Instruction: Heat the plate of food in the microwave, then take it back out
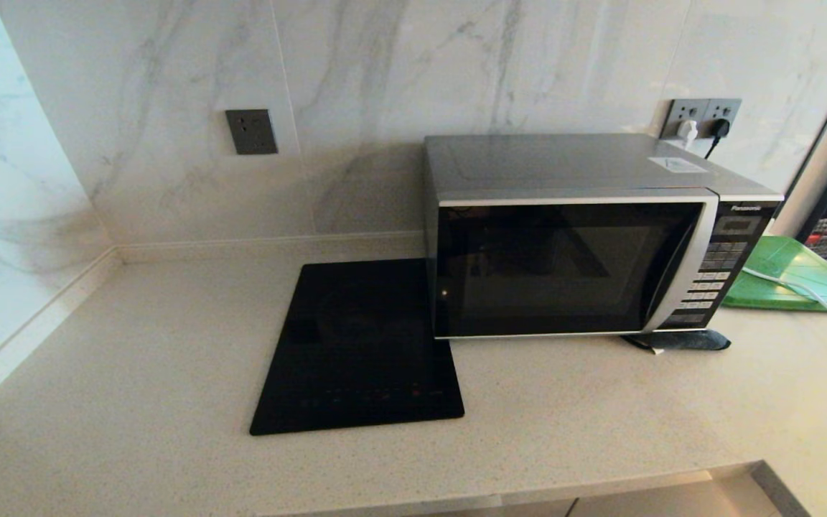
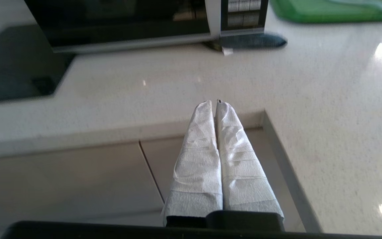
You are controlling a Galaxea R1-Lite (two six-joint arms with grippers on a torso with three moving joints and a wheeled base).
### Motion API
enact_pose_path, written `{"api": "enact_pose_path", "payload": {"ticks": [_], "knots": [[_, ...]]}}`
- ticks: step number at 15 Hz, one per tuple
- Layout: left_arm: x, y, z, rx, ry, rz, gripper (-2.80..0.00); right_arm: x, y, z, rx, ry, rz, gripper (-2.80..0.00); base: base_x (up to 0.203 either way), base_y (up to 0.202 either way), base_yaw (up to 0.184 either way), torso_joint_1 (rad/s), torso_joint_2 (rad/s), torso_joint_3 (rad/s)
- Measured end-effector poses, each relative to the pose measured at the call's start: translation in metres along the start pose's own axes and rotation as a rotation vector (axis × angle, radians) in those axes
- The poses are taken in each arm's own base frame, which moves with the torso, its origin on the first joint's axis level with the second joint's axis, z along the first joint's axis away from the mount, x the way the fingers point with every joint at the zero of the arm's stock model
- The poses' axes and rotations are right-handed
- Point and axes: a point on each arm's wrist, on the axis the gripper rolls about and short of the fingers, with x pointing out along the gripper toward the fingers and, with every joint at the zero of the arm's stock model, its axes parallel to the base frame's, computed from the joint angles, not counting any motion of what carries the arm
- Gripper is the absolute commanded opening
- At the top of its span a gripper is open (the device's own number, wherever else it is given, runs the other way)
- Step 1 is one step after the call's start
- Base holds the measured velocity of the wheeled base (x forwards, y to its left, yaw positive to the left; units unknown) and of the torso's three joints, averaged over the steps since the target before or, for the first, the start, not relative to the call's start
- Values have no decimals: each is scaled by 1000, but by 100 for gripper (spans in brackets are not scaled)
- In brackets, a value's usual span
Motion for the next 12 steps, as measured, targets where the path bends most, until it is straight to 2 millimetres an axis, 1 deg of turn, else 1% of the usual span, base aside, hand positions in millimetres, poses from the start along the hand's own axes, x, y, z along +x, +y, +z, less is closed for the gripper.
{"api": "enact_pose_path", "payload": {"ticks": [12], "knots": [[0, 0, 0, 0, 0, 0, -280, 1, 0, -1, 5, -6, 1, -280, 0, 0, 0, 0, 0, 0]]}}
